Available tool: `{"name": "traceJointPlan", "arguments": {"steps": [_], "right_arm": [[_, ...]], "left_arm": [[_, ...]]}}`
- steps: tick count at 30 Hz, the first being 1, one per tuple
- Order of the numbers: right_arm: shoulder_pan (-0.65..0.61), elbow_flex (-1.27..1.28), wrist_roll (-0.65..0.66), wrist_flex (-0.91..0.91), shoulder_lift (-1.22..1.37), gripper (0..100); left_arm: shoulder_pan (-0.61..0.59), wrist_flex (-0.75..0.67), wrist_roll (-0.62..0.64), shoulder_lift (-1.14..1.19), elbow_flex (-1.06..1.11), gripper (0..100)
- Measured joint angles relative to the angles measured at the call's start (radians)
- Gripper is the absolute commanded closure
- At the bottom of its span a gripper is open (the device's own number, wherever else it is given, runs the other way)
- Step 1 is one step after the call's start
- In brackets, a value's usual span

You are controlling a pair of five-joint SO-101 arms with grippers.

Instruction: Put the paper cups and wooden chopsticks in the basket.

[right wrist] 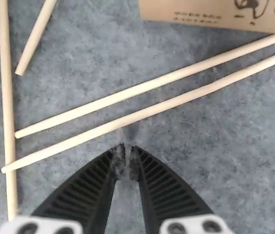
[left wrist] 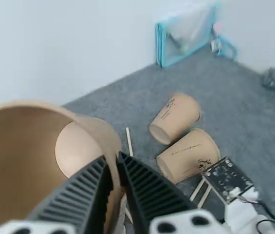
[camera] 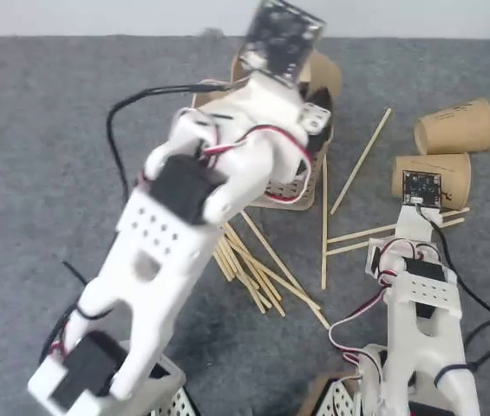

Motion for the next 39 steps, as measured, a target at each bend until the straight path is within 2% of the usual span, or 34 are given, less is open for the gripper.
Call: {"name": "traceJointPlan", "arguments": {"steps": [10, 16, 20, 23, 29, 34, 39], "right_arm": [[0.0, 0.0, 0.0, 0.0, 0.0, 96.1], [0.0, 0.0, 0.0, 0.0, 0.0, 96.1], [0.0, 0.0, 0.0, 0.0, 0.0, 96.1], [0.0, 0.0, 0.0, 0.0, 0.0, 96.1], [0.0, 0.0, 0.002, 0.0, 0.0, 96.1], [0.0, 0.0, 0.003, 0.0, 0.0, 96.1], [0.0, 0.0, 0.006, 0.0, 0.0, 96.1]], "left_arm": [[-0.089, -0.037, -0.074, 0.121, 0.003, 98], [-0.087, -0.025, -0.12, 0.121, 0.003, 98], [-0.051, 0.015, -0.157, 0.121, 0.003, 87], [-0.035, 0.055, -0.157, 0.121, 0.003, 79], [-0.055, 0.149, -0.158, 0.121, -0.071, 81], [-0.126, 0.261, -0.158, 0.121, -0.259, 81], [-0.186, 0.462, -0.158, 0.121, -0.522, 81]]}}
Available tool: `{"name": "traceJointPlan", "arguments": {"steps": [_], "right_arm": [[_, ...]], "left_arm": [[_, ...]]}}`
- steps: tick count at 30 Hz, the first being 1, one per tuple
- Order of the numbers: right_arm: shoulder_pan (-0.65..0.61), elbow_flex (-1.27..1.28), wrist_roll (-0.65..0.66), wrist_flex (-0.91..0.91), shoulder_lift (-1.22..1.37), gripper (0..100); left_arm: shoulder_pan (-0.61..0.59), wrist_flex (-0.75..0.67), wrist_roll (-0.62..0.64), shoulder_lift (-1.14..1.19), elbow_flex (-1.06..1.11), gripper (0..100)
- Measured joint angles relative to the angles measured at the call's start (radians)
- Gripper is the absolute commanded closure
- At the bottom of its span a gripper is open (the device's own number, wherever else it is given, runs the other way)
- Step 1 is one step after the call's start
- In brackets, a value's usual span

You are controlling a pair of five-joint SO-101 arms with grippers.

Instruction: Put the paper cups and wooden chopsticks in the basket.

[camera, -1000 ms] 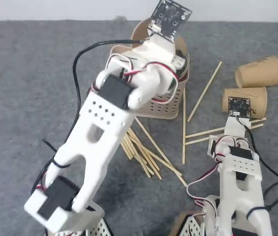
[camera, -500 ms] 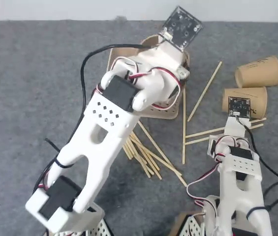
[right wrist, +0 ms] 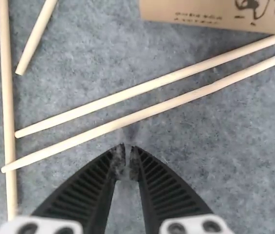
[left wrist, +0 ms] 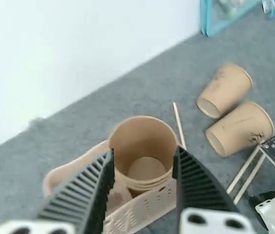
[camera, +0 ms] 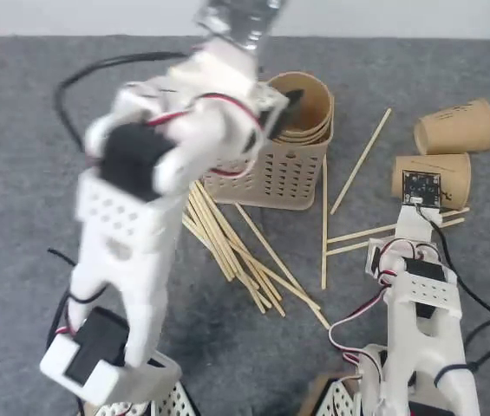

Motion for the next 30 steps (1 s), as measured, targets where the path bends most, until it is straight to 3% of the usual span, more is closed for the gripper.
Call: {"name": "traceJointPlan", "arguments": {"steps": [4, 8, 13, 19, 24, 30], "right_arm": [[0.0, 0.0, 0.0, 0.0, 0.0, 96.3], [0.0, 0.0, 0.0, 0.0, 0.0, 96.5], [0.0, 0.0, 0.0, 0.0, 0.0, 96.5], [0.0, 0.0, 0.0, 0.0, 0.0, 96.5], [0.0, 0.0, 0.0, 0.054, -0.04, 96.3], [0.02, -0.002, 0.0, 0.193, -0.209, 96.1]], "left_arm": [[-0.049, 0.091, 0.005, -0.003, -0.196, 83], [-0.219, 0.098, 0.097, -0.014, -0.195, 85], [-0.459, 0.098, 0.121, -0.097, 0.014, 89], [-0.626, 0.086, 0.121, -0.305, 0.453, 89], [-0.701, -0.149, 0.121, -0.471, 0.931, 89], [-0.746, -0.591, 0.123, -0.626, 1.57, 89]]}}
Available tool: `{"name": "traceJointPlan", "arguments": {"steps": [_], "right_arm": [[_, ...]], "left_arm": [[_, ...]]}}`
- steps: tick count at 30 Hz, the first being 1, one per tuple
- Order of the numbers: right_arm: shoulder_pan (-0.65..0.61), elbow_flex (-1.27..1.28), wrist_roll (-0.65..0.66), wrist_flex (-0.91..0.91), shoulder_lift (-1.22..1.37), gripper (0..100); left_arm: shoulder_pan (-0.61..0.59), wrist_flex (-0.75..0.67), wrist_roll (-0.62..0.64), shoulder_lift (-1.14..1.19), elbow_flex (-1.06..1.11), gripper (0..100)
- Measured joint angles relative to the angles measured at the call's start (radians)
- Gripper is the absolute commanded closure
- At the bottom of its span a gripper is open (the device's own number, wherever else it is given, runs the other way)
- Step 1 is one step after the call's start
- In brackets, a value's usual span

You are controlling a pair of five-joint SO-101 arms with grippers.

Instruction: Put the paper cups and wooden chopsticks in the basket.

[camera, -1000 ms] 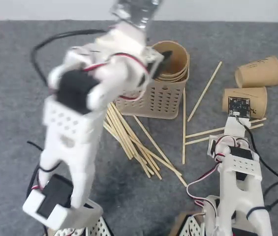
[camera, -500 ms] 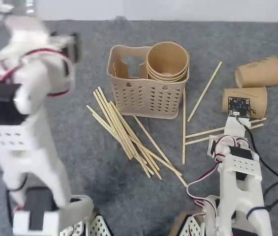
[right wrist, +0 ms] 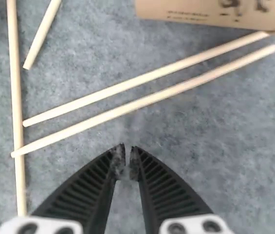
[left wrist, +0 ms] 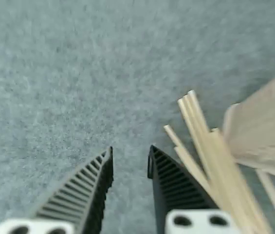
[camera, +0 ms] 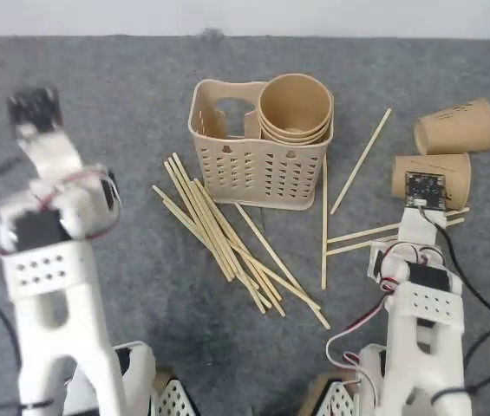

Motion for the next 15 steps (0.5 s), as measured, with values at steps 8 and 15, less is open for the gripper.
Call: {"name": "traceJointPlan", "arguments": {"steps": [8, 15], "right_arm": [[0.074, -0.17, 0.107, 0.272, -0.218, 92.7], [0.199, -0.535, 0.157, 0.385, -0.032, 81.7]], "left_arm": [[-0.011, -0.466, 0.0, -0.066, 0.45, 89], [-0.021, -0.496, 0.0, -0.074, 0.466, 88]]}}
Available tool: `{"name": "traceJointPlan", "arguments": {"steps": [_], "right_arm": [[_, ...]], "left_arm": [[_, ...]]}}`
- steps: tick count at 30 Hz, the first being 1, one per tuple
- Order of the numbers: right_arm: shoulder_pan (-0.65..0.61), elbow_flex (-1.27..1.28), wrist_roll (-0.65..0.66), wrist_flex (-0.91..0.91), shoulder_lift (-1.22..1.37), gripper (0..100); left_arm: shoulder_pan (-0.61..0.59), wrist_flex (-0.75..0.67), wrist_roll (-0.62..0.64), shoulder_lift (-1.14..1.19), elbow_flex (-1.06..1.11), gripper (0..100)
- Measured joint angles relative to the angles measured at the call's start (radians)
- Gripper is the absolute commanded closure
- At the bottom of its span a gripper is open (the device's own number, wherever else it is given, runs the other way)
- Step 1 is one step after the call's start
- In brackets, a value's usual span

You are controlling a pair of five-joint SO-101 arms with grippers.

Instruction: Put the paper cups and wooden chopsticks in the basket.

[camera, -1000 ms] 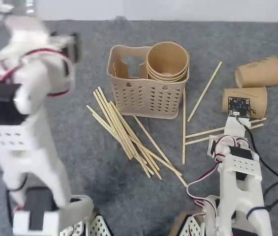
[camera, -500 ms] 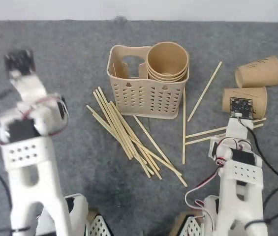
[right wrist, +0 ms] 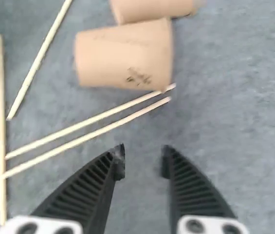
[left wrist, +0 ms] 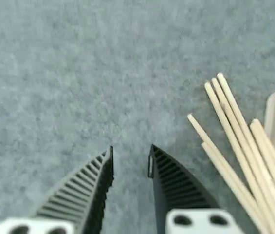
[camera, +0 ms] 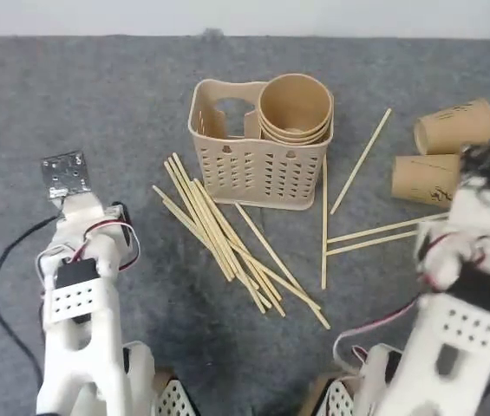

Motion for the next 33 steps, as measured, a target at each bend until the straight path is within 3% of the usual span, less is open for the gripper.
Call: {"name": "traceJointPlan", "arguments": {"steps": [6, 11, 18, 30, 33], "right_arm": [[0.057, -0.37, 0.002, 0.009, 0.442, 84.4], [0.057, -0.658, -0.005, 0.04, 0.835, 90.1], [0.074, -0.982, -0.123, 0.1, 1.231, 91.1], [0.126, -1.151, -0.207, 0.097, 1.465, 91.7], [0.114, -1.151, -0.207, 0.095, 1.468, 97.1]], "left_arm": [[0.002, 0.0, 0.0, 0.0, 0.0, 77], [0.002, 0.0, 0.0, 0.0, 0.011, 80], [0.002, -0.002, 0.0, 0.0, 0.015, 82], [0.021, -0.026, 0.0, -0.003, 0.026, 82], [0.026, -0.026, 0.0, -0.003, 0.026, 82]]}}
